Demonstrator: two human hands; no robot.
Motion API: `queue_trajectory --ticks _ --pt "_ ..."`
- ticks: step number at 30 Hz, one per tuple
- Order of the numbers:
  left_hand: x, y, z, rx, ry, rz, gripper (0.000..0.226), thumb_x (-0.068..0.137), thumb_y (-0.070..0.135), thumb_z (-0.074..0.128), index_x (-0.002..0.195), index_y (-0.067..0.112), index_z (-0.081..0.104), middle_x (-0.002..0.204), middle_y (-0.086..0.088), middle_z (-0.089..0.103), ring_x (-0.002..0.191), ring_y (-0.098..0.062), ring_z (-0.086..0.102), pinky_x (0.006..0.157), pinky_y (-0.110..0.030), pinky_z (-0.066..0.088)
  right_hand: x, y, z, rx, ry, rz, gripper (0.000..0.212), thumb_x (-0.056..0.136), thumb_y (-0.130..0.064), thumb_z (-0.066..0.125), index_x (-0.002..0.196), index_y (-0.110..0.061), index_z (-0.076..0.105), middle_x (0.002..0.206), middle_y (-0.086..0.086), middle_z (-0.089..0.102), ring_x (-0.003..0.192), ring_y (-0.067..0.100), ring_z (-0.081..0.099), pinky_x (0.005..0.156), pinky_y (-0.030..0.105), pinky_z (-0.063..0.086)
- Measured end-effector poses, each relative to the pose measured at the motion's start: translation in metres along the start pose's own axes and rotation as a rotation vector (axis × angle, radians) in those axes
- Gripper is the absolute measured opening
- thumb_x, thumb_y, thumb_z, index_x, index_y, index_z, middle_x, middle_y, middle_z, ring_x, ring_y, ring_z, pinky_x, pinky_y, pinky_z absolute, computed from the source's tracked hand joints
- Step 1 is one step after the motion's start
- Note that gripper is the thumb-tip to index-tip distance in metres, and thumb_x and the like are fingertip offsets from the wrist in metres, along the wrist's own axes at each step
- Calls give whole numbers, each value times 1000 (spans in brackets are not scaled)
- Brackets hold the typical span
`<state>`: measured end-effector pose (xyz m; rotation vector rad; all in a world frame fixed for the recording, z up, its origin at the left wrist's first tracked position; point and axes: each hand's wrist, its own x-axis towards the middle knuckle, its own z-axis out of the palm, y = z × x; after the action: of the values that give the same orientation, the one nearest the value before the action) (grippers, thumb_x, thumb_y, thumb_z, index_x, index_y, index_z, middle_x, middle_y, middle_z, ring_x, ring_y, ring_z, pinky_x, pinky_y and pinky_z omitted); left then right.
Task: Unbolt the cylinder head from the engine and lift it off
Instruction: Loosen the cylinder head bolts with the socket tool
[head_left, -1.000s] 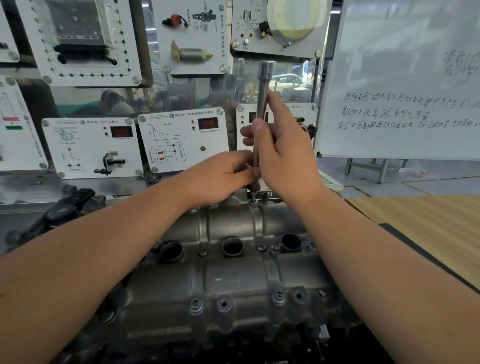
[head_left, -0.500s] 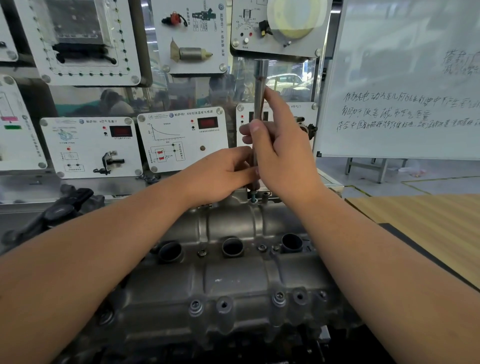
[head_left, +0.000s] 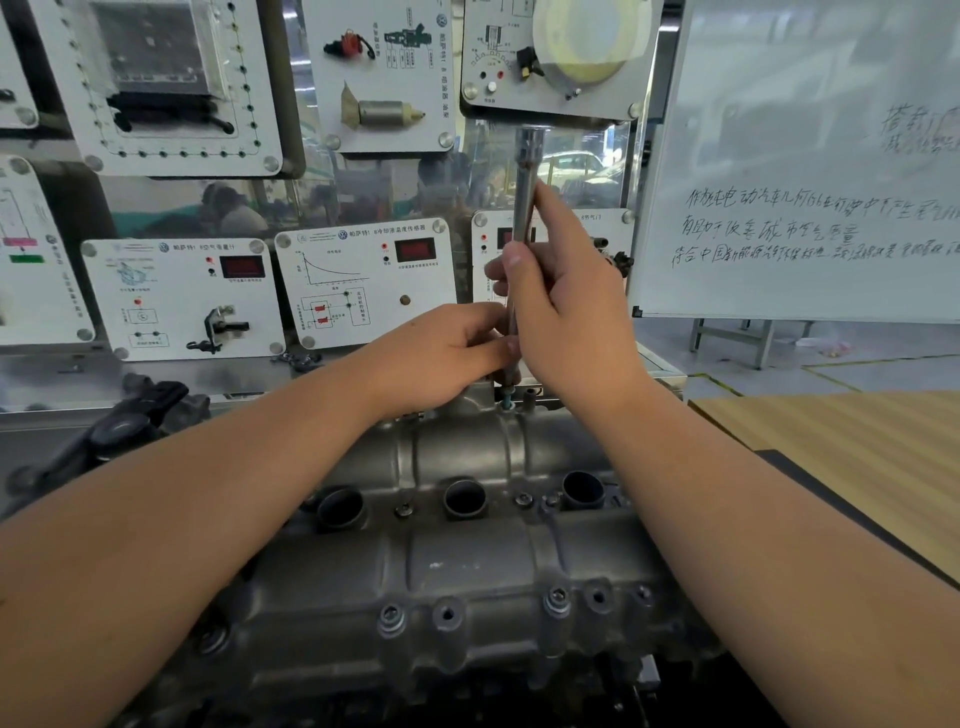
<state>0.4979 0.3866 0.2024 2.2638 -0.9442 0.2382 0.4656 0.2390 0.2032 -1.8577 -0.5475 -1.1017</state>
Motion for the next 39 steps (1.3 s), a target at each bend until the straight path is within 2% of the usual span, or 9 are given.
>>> queue_trajectory --ticks 4,9,11,15,20,23,30,34,39 --pt "1 0 -1 36 7 27 5 100 42 59 104 43 61 96 11 73 91 -14 69 83 -45 55 -1 -1 1 -4 25 -31 53 98 -31 63 147 -18 46 88 -7 70 80 8 66 72 25 53" --pt "1 0 1 29 11 16 30 102 42 57 118 18 63 100 -7 73 90 -28 69 87 -56 52 1 -1 -1 -66 41 -71 12 99 -20 56 96 -10 62 75 0 62 74 21 60 70 45 51" --pt "1 -1 2 -9 7 1 27 104 41 53 121 22 62 101 -5 74 87 -29 69 85 -57 53 1 -1 -1 -30 23 -40 9 102 -19 52 103 -17 61 81 -3 69 76 15 66 70 43 56" --pt "1 0 0 26 1 10 26 102 41 55 117 21 64 100 7 74 94 -27 70 89 -54 54 -1 -1 0 17 4 53 52 104 -24 49 154 -19 37 99 -10 74 81 9 70 76 33 59" --pt "2 1 1 56 -5 24 39 98 47 59 117 13 61 106 -6 73 99 -27 69 92 -55 52 0 0 0 -16 53 -9 31 99 -29 61 127 -15 61 86 -11 68 79 6 64 73 26 53" --pt "2 -2 3 46 5 25 28 102 44 54 113 19 62 94 7 73 89 -12 69 83 -45 54 1 0 -1 -35 51 -28 16 103 -23 53 97 -12 63 79 -12 67 75 7 64 68 32 53" --pt "1 1 0 83 10 33 28 102 42 52 110 18 64 86 12 71 79 -6 66 76 -34 53 1 1 1 40 5 57 50 105 -29 48 152 -18 37 102 -10 73 94 2 69 86 27 56" --pt "2 3 3 99 8 46 34 101 41 56 114 10 61 101 -11 71 94 -30 67 87 -53 51 1 1 0 -15 51 -14 30 97 -30 62 123 -16 61 86 -16 67 81 0 63 73 16 49" --pt "1 2 3 50 -10 16 27 104 41 50 117 21 62 99 5 72 93 -12 68 86 -44 53 2 -1 -3 -31 2 -12 16 103 -24 49 96 -16 61 81 -14 69 84 1 67 74 27 53"
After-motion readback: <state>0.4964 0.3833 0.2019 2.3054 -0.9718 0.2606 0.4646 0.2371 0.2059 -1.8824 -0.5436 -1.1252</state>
